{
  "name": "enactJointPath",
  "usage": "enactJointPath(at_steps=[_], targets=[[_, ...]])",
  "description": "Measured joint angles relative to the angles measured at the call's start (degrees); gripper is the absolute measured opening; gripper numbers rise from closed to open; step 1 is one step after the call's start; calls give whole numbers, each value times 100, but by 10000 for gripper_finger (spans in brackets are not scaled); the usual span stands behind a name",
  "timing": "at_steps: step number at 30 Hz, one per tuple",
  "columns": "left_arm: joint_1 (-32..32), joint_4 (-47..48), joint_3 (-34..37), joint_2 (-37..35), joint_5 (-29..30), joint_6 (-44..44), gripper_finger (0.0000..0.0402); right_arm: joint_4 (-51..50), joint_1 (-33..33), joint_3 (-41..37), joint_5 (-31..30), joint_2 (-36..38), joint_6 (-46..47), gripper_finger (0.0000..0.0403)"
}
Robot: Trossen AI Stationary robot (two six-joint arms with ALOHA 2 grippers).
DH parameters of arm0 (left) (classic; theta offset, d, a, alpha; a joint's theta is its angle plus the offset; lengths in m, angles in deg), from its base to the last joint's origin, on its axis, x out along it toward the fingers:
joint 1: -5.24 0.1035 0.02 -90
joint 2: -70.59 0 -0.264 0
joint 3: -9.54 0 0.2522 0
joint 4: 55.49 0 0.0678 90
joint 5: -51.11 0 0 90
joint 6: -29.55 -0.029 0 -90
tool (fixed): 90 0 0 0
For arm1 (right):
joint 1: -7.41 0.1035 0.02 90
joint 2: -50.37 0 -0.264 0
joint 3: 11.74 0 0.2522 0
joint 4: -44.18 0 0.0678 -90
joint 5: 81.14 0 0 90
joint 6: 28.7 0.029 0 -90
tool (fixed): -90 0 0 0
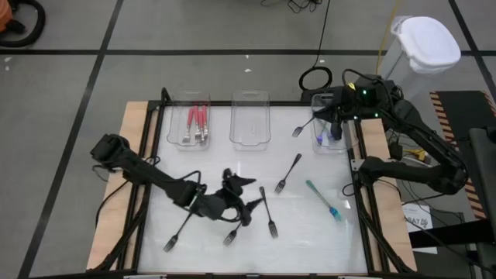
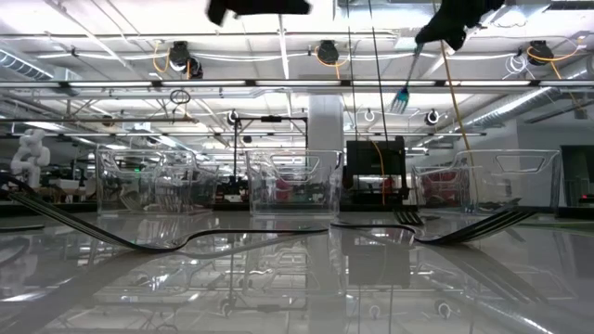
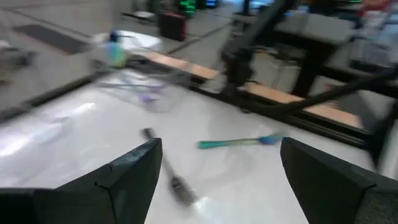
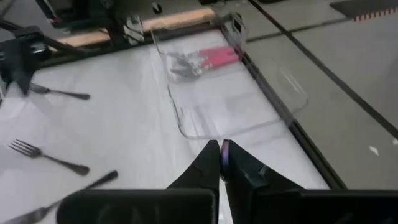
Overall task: Sort silverware by color (type)
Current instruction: Put the blue fork into the right transparent bin
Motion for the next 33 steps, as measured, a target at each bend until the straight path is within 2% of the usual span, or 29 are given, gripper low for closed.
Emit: enactJointPath(at_steps=[4,10,17,23,33], targets=[[220,-755,2,363,-788,-380,319,-321,-166,0,20,2,-183,3],[454,-1375,2,673,-1323,-578,299,-558,-426,0,14,2,-381,3],[545,-1233,2,704,-1506,-360,286,-599,-884,0,10,-86,-754,3],[545,-1227,0,704,-1518,-358,285,-873,-1244,50,-2,-561,-1045,3],[595,-856,0,704,-1514,-308,285,-1680,-1430,1175,-47,-1240,-1260,4]])
